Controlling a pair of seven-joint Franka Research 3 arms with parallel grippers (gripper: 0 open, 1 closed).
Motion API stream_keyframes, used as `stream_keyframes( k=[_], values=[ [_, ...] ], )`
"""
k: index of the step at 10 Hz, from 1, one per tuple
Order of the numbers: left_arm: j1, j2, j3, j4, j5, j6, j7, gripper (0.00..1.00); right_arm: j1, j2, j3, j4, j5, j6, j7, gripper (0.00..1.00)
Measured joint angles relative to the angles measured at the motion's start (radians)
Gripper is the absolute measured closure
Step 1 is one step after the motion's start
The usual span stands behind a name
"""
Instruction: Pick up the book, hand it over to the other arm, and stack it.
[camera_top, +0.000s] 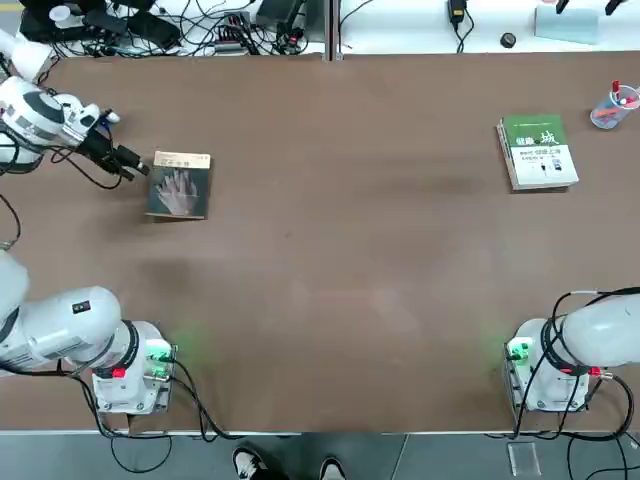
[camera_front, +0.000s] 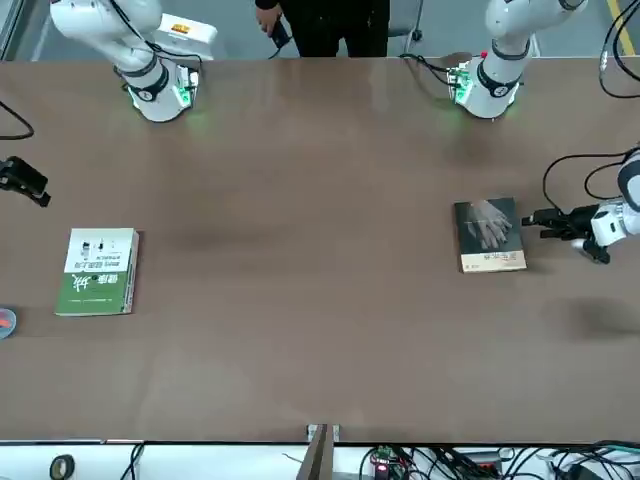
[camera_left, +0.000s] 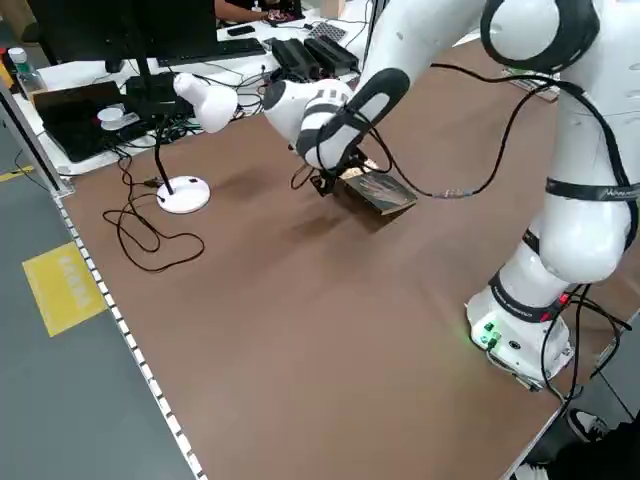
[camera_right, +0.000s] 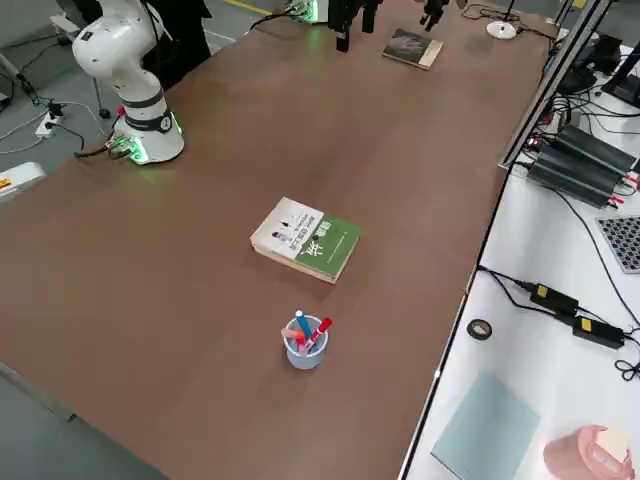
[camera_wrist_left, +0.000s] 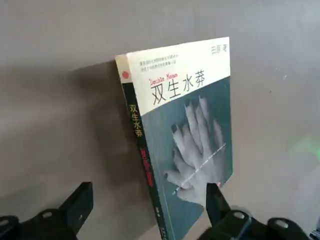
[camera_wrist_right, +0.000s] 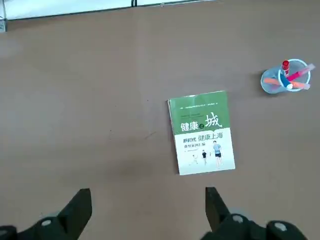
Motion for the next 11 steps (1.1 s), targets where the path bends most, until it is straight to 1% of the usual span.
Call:
stream_keyframes(
  k=[4, 8, 11],
  values=[
    [0.018, 0.015, 0.0, 0.0, -0.003, 0.0, 0.028, 0.01, 0.0, 0.0, 0.0, 0.0, 0.0, -0.019, -0.003, 0.0],
    [0.018, 0.044, -0.006, -0.001, -0.071, 0.0, 0.076, 0.01, 0.0, 0.001, 0.0, -0.001, 0.0, -0.047, -0.008, 0.0],
    [0.018, 0.065, -0.01, -0.001, -0.089, 0.001, 0.086, 0.01, 0.0, 0.001, 0.0, -0.001, 0.001, -0.072, -0.012, 0.0]
  ],
)
